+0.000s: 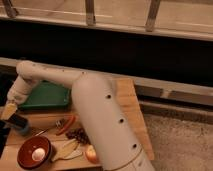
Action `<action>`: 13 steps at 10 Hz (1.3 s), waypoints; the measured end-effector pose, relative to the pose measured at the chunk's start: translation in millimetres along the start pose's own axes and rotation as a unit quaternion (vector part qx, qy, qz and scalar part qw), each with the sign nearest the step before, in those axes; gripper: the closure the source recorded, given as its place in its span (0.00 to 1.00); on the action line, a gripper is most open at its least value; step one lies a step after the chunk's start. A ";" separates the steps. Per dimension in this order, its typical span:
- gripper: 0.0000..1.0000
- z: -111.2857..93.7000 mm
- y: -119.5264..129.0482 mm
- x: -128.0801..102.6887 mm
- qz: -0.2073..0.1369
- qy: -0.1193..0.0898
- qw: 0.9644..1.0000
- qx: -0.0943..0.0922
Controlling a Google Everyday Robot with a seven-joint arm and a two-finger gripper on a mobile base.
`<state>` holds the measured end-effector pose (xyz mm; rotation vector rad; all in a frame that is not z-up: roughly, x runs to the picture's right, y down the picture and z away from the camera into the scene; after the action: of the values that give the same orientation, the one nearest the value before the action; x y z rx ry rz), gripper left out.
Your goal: Place eraser in plastic cup
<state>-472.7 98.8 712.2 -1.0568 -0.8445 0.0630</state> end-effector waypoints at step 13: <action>0.39 6.3 19.0 12.5 0.016 -0.031 0.999 0.008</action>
<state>-461.7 118.7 705.9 -1.0569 -0.8810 0.1296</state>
